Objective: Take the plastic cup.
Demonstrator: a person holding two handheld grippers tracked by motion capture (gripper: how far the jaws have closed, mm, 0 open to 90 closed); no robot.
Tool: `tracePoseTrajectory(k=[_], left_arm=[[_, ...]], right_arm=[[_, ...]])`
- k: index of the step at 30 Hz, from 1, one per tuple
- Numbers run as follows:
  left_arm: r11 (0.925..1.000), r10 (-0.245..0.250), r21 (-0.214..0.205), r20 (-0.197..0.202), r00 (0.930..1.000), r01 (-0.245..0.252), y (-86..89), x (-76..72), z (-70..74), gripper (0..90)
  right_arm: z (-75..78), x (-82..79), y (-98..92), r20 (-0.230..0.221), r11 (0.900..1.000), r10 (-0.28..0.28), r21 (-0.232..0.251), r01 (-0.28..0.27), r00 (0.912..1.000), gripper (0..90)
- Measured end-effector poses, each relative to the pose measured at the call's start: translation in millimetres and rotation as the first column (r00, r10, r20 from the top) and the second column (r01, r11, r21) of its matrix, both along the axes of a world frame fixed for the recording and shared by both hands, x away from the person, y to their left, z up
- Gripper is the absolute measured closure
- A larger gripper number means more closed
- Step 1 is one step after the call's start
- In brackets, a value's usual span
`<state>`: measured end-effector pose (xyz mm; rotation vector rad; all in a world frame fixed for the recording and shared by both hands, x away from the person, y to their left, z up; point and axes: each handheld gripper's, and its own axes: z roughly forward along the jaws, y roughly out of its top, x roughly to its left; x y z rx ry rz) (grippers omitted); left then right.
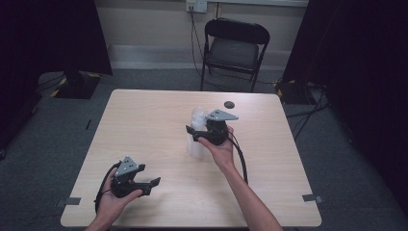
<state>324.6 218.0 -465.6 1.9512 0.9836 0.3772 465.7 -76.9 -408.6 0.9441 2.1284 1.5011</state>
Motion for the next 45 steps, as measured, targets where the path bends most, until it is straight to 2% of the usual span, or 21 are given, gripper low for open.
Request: tracePoseTrajectory(k=[8, 36, 40, 45], left_arm=[[1.0, 0.001, 0.0, -0.002, 1.0, -0.001, -0.2, 0.5, -0.6, 19.8], [0.9999, 0.005, -0.011, -0.008, 1.0, -0.005, -0.9, 0.7, -0.9, 19.8], [0.9999, 0.006, -0.016, -0.008, 1.0, -0.006, -1.4, 0.5, -0.8, 19.9], [0.9989, 0.01, -0.047, -0.002, 0.9999, -0.01, -1.3, -0.1, 0.3, 19.8]], right_arm=[[5.2, 0.0, -2.1, -0.003, 1.0, 0.003, 0.004, -0.003, 1.0, 29.8], [38.9, 0.4, -5.0, 0.044, 0.9991, -0.013, 0.042, 0.012, 0.9989, 30.1], [42.9, 0.6, -6.2, 0.044, 0.9982, -0.015, 0.059, 0.013, 0.9989, 30.4], [49.1, 0.3, -7.4, 0.052, 0.9967, -0.017, 0.08, 0.013, 0.9985, 30.7]])
